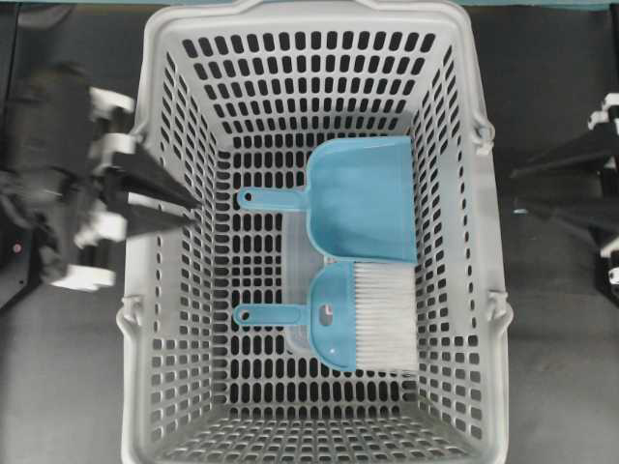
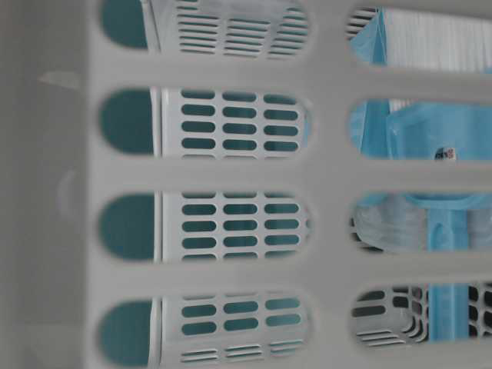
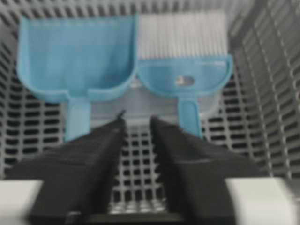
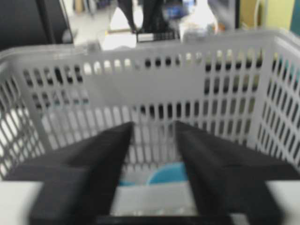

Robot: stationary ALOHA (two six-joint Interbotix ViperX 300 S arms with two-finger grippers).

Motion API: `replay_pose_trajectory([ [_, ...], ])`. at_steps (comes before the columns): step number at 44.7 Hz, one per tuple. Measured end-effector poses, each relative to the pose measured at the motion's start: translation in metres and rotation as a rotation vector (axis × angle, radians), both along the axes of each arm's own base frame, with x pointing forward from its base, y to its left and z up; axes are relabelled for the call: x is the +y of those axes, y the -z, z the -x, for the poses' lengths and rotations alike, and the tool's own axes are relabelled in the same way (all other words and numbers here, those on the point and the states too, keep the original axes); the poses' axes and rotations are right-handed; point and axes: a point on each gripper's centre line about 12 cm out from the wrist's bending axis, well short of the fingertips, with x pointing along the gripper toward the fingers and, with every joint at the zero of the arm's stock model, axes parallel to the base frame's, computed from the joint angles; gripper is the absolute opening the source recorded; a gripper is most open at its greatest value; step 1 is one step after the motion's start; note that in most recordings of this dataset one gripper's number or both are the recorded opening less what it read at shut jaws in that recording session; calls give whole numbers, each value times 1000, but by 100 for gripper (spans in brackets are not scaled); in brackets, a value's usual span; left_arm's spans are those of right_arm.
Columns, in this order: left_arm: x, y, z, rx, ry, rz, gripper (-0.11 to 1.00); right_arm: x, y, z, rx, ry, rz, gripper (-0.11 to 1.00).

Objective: Pick up the hand brush from the shopping basket with the left arm.
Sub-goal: 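Lower the open left gripper over the blue hand brush handle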

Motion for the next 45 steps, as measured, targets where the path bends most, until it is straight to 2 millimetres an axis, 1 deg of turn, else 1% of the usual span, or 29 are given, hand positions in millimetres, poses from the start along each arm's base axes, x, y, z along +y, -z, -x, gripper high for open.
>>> replay_pose_trajectory([
  [3, -4, 2, -12, 41, 6, -1, 55, 0, 0, 0, 6, -1, 1, 72],
  [5, -6, 4, -21, 67, 11, -3, 67, 0, -1, 0, 5, -1, 1, 77],
  [6, -8, 5, -27, 83, 16, -4, 74, 0, -1, 1, 5, -1, 1, 79],
  [8, -11, 7, -37, 102, 23, -6, 83, 0, -2, 1, 2, -1, 1, 78],
  [11, -17, 13, -52, 142, 31, -7, 90, 0, -2, 2, 2, -1, 1, 77],
  [13, -21, 20, -64, 175, 35, -7, 91, 0, -3, 3, 2, -1, 0, 76],
  [18, -30, 43, -87, 275, 23, 11, 90, 0, -4, 5, -2, -1, 3, 76],
  [25, -41, 75, -102, 413, -31, 52, 90, 0, -6, 7, -9, 0, 1, 76],
  [32, -48, 106, -112, 510, -65, 67, 90, 0, -8, 8, -18, 0, 1, 76],
  [37, -53, 125, -115, 558, -67, 61, 90, 0, -7, 8, -17, 2, 1, 76],
  [45, -55, 149, -113, 623, -68, 46, 90, 0, -6, 9, -17, 0, 1, 76],
])
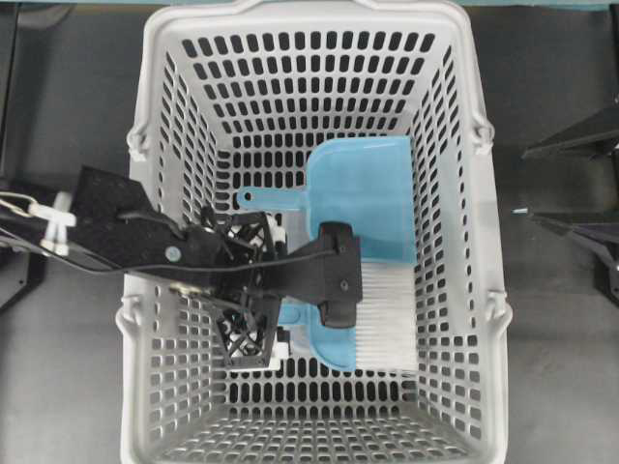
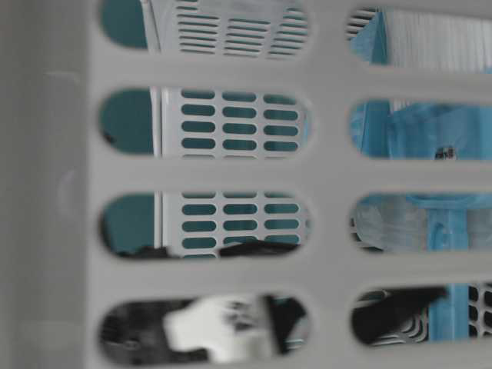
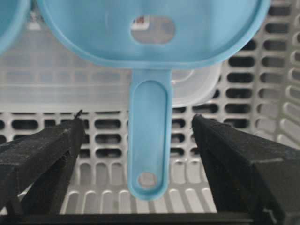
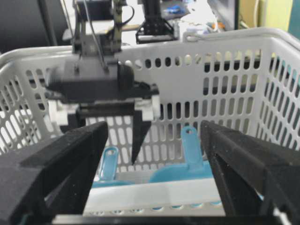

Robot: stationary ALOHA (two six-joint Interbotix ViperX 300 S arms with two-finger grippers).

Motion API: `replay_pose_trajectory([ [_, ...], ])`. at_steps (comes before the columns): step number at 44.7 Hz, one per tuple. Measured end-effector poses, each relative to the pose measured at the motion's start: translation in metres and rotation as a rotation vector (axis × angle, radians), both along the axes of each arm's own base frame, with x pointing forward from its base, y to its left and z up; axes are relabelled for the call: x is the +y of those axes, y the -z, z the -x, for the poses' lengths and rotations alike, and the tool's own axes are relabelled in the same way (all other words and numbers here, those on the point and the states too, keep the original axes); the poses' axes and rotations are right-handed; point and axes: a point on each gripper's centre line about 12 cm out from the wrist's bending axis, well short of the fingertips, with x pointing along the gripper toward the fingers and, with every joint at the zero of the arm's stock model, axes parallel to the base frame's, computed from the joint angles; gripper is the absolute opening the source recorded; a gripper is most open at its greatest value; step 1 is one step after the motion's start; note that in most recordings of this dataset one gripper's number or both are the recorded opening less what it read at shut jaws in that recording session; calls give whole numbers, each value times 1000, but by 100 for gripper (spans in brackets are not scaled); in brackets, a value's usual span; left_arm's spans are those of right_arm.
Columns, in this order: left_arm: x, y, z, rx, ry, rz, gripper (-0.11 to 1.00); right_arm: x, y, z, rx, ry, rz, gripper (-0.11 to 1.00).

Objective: Pick up the hand brush from the shopping basket with the left arm.
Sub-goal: 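Lower the open left gripper over the blue hand brush handle, then close the left gripper on the blue brush handle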

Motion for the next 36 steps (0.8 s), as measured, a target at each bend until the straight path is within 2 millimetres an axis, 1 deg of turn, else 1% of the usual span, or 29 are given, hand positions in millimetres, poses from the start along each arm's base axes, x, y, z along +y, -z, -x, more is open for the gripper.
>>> replay_pose_trajectory([
  [8, -2, 14, 3, 39, 6, -7, 90, 0, 0, 2, -6, 2, 0, 76],
  [16, -1, 37, 8, 84, 11, -17, 89, 0, 2, 3, -2, 2, 0, 76],
  [19, -1, 40, 8, 81, 16, -17, 89, 0, 4, 3, 2, 2, 0, 76],
  [27, -2, 39, 2, 30, 21, -8, 87, 0, 3, 3, -2, 2, 0, 76],
  [30, -3, 39, 1, 15, 22, -5, 82, 0, 4, 3, 0, 2, 0, 76],
  [33, -3, 41, 2, 12, 21, -3, 67, 0, 4, 3, 0, 0, 0, 76],
  [36, -3, 40, 2, 11, 23, -3, 49, 0, 4, 4, 2, 2, -2, 76],
])
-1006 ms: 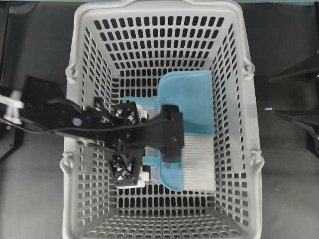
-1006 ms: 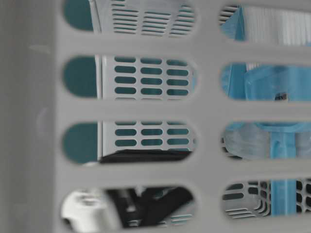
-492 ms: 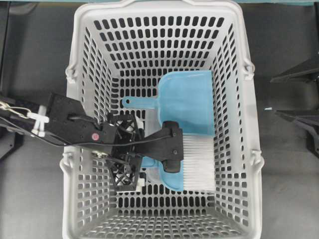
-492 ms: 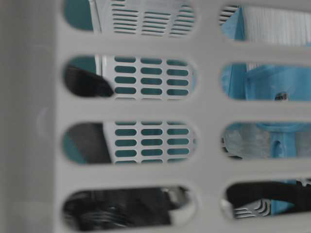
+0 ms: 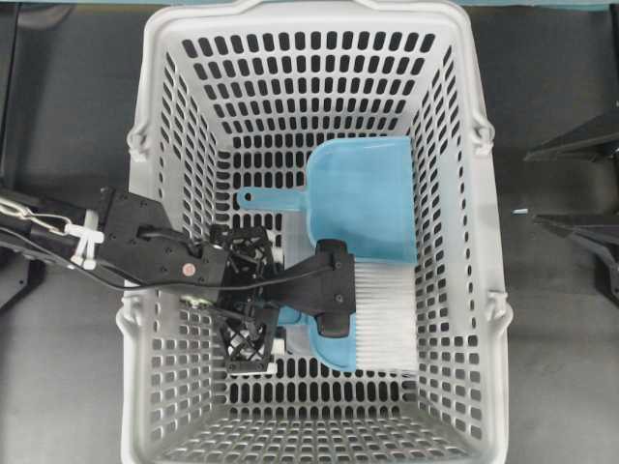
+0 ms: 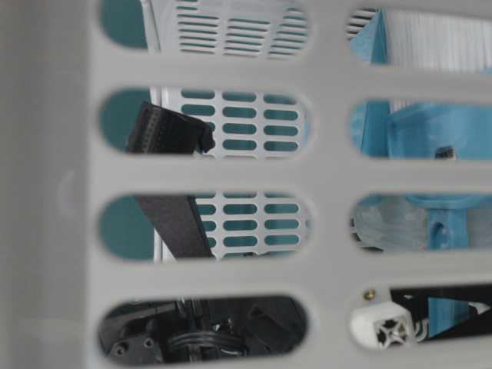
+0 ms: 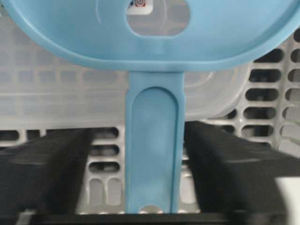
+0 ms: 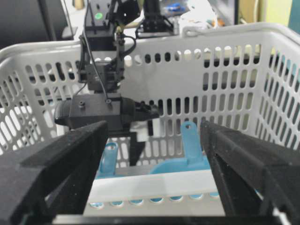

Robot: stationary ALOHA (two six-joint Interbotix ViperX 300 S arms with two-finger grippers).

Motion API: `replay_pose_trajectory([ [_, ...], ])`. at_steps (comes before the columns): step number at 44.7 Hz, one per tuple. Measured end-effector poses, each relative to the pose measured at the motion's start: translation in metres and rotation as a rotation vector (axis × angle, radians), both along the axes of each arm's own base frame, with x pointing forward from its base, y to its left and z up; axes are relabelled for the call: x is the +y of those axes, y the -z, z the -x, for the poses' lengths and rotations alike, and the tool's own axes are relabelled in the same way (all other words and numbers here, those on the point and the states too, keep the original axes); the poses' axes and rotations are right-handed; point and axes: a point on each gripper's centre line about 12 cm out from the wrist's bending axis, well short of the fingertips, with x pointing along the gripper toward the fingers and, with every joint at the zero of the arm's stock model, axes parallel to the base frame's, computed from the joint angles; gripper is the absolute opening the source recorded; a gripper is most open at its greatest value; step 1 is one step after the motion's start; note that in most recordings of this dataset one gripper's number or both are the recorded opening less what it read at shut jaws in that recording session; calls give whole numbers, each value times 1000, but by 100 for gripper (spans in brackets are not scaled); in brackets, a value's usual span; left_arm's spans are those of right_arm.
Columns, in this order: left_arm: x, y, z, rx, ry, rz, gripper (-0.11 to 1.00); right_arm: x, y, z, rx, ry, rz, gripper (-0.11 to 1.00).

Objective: Pick up the hand brush from the shopping basket with the left arm.
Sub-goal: 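Close the left gripper on the blue brush handle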

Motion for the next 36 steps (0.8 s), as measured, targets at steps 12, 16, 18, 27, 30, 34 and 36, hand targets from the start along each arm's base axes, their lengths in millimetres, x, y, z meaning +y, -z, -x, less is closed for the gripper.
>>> replay_pose_trajectory([
  [12, -3, -5, 1, -12, 11, 0, 25, 0, 1, 0, 3, 0, 0, 76],
  [16, -3, -10, 2, -24, 13, 2, 25, 0, 3, 0, 6, 0, 0, 76],
  [18, -3, -14, 2, -36, 13, 5, 25, 0, 4, 0, 9, 0, 2, 76],
  [27, -11, -55, 1, -116, 30, 21, 25, 0, 5, 1, 12, 0, 3, 76],
  [30, -12, -73, 2, -140, 33, 27, 25, 0, 5, 1, 12, 0, 2, 76],
  [34, -12, -101, 4, -178, 34, 32, 25, 0, 5, 1, 12, 0, 2, 76],
  [36, -11, -116, 6, -200, 38, 34, 25, 0, 5, 1, 12, 0, 0, 76],
])
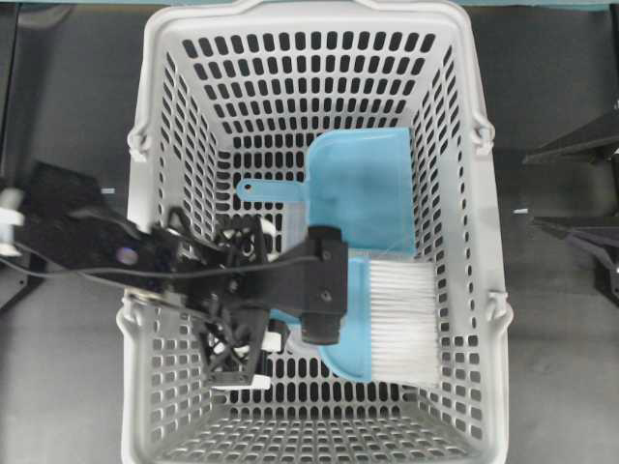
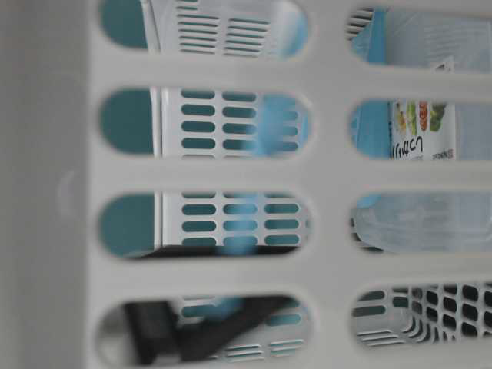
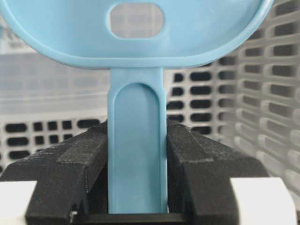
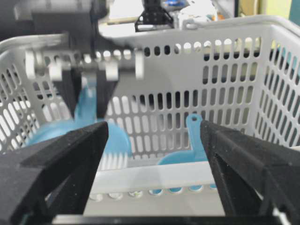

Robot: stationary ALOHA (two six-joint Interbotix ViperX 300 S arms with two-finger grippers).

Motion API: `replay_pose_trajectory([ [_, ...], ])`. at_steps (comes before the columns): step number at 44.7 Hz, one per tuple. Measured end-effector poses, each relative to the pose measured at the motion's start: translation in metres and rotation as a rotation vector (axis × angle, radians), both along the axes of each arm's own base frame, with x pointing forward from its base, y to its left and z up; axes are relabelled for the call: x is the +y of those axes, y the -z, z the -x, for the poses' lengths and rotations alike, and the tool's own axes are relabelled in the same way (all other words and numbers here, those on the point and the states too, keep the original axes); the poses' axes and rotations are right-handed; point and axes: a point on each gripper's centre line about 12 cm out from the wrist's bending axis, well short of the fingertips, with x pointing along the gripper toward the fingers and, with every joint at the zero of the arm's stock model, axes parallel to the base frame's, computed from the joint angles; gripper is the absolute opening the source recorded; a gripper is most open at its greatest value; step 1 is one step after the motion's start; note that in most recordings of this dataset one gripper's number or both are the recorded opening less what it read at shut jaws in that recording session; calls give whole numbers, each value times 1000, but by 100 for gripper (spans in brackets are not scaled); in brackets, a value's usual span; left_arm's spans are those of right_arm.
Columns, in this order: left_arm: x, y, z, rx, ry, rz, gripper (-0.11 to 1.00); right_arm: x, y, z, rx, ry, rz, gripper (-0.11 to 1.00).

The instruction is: Pick up the hand brush from the shopping basket with the left arm.

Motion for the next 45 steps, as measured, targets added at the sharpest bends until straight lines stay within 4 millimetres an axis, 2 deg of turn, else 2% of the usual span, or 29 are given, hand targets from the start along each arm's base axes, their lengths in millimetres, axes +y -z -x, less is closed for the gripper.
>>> replay_pose_trajectory([
  [5, 5, -52, 7, -108, 21, 4, 25, 0, 0, 0, 0, 0, 0, 76],
  [8, 9, -76, 12, -168, 30, 4, 25, 0, 0, 0, 0, 0, 0, 76],
  [10, 12, -90, 15, -204, 35, 2, 25, 0, 0, 0, 0, 0, 0, 76],
  [13, 15, -99, 18, -228, 39, -3, 25, 0, 0, 0, 0, 0, 0, 76],
  [45, 15, -97, 13, -234, 33, 1, 25, 0, -1, 1, -5, -1, -2, 76],
])
